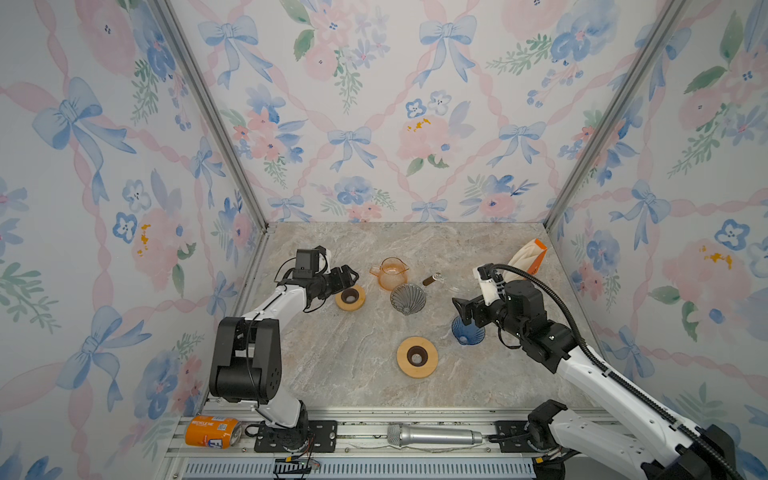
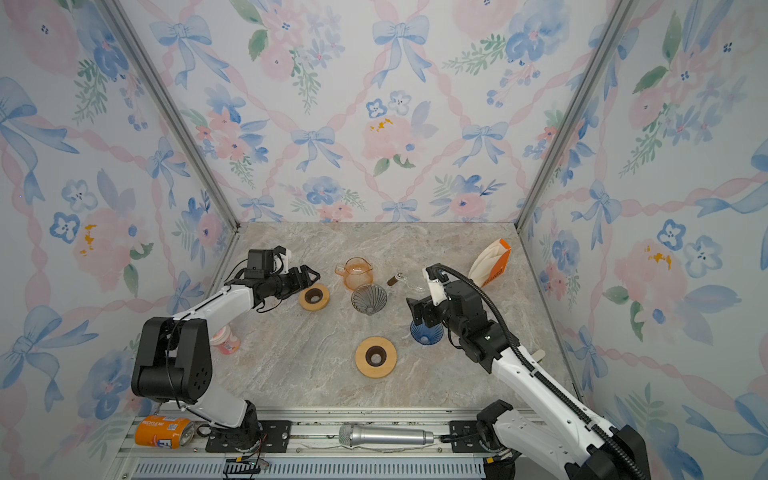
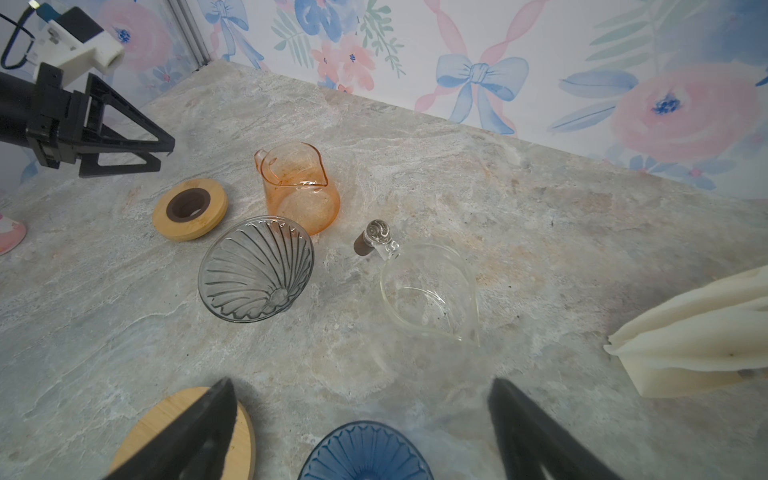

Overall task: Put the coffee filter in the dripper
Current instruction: 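Raise both arms and move the left gripper toward the orange glass pitcher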

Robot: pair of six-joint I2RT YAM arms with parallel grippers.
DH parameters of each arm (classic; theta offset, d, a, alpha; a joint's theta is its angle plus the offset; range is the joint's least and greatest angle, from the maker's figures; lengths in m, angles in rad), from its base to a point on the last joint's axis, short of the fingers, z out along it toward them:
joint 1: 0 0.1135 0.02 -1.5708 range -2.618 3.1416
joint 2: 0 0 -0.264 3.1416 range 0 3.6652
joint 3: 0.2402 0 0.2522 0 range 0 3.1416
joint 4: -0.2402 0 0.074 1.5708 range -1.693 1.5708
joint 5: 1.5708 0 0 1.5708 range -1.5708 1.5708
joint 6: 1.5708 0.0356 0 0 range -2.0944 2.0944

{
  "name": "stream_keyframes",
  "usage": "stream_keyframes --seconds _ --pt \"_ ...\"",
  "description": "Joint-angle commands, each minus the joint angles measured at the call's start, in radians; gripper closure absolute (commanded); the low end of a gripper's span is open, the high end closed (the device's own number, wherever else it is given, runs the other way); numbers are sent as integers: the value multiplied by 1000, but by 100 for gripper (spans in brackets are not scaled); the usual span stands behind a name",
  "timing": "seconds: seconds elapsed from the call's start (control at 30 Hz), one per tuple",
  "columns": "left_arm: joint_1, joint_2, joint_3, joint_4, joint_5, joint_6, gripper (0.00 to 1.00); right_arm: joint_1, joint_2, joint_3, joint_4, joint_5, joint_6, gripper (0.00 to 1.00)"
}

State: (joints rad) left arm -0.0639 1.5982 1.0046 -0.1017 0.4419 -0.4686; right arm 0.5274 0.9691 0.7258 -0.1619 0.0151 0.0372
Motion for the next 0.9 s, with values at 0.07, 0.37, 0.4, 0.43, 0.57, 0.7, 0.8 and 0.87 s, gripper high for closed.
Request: stream_keyframes --seconds 0.07,0.37,0.4,0.43,0.57,0.7,0.8,0.87 --pt "-4 43 93 -6 11 266 9 10 6 -5 2 27 -15 3" --pt "-20 126 233 -19 -45 589 9 -9 9 -2 -17 36 -36 4" --pt "-23 132 244 -19 -34 637 9 -11 8 -3 -18 37 -38 3" --pt "-28 137 250 -17 -26 688 9 -15 6 -5 -18 39 -38 3" --pt "-55 162 273 -19 -48 862 7 -23 -1 -15 -16 42 -38 3" --pt "-62 195 296 -19 -9 1010 6 -26 -11 -35 -9 44 -29 3" --pt "-79 222 311 -19 -22 1142 7 -30 -24 -43 -28 39 -32 4" --pt "-83 245 330 -20 -17 1183 7 -37 -30 -43 -53 39 -37 4"
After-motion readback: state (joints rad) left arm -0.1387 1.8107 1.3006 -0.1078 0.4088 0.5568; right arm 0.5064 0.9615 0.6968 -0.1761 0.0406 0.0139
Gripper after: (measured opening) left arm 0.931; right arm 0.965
